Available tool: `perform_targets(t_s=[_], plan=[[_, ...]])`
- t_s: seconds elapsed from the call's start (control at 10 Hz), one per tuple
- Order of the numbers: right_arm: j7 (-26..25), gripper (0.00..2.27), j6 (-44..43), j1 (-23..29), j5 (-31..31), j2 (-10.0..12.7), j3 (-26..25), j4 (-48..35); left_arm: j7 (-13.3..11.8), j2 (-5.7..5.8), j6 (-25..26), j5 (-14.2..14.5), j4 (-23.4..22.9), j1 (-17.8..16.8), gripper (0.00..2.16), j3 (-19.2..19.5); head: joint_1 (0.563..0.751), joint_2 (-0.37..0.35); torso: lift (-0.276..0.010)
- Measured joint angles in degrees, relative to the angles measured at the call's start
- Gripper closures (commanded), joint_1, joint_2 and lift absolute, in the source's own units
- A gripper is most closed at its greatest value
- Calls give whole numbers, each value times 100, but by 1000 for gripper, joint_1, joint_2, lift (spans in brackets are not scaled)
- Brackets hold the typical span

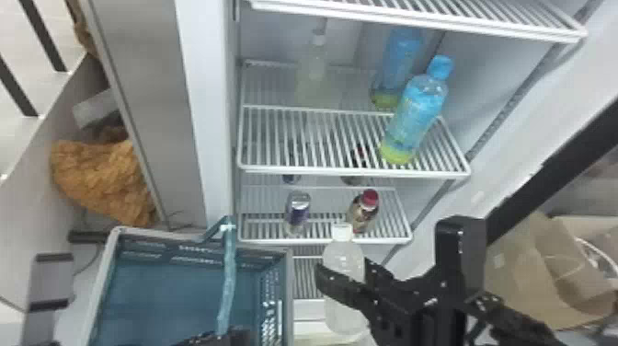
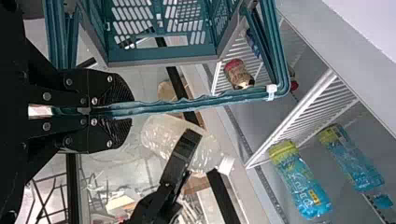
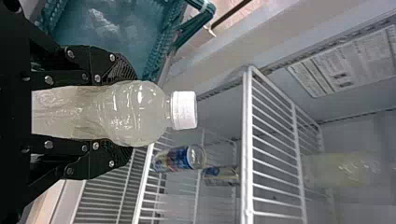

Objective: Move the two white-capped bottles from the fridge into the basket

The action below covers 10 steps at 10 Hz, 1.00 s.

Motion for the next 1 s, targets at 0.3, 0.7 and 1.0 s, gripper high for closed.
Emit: perform_targets(t_s=[0.3,0.7,1.0], plan=[[461,1009,23,-461,-355,-128,277,690,0,0,13,-38,0,-12,1214,-21,695,-91,0],[758,886,74,-1073,-761,-328,824,1558,0,0,24,-63,14,0,1214,-40,695,22,0],[933,64,35,-1344,-787,-385,1038,1938,0,0,44,-71,14,0,1214,-45,695,60,0]])
